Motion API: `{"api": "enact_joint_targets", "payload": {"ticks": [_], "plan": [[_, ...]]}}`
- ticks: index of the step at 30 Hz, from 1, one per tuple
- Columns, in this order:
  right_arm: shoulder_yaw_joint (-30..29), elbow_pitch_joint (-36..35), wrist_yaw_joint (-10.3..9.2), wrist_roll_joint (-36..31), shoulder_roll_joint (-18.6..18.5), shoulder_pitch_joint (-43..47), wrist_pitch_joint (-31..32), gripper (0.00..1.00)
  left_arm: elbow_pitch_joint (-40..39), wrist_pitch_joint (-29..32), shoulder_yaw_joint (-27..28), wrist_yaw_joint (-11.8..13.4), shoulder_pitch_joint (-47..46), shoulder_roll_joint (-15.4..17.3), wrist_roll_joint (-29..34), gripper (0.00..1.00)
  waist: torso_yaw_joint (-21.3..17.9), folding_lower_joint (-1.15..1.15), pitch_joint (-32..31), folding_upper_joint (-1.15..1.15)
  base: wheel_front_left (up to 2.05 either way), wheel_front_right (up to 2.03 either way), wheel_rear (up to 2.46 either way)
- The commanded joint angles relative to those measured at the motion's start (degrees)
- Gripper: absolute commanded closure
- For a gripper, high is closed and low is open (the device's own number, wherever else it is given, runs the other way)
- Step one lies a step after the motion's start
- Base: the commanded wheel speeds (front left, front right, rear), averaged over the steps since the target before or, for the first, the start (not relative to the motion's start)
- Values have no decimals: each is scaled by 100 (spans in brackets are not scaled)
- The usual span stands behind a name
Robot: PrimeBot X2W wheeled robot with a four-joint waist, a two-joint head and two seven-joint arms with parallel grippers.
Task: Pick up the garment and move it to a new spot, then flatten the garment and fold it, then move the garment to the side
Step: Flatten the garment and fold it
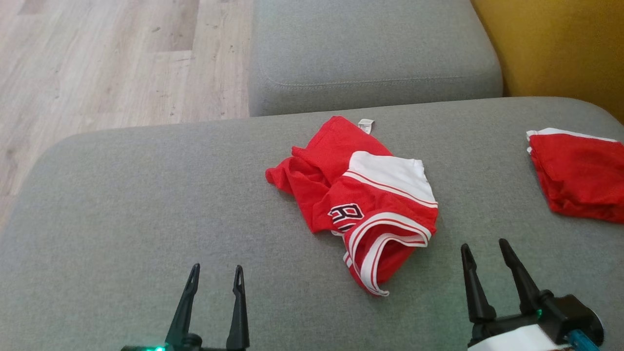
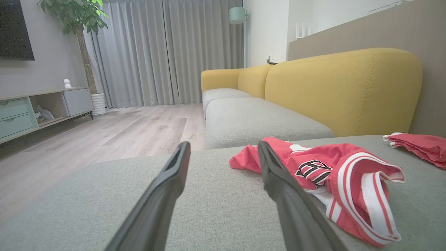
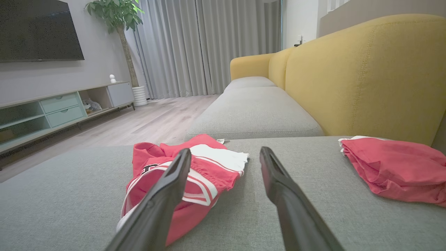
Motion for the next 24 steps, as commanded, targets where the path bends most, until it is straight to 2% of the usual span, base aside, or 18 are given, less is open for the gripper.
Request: {"api": "enact_joint_targets", "payload": {"ticks": [1,24], "plan": [[61,-156,-5,17,-27,-146,-15,0,-182,-53,213,-8,-191,-26,71,0,45,1,-20,0,0,0,0],[-7,-61,-5,126,-27,-113,-15,0,-42,-53,302,113,-199,-42,-126,0,151,1,107,0,0,0,0]]}}
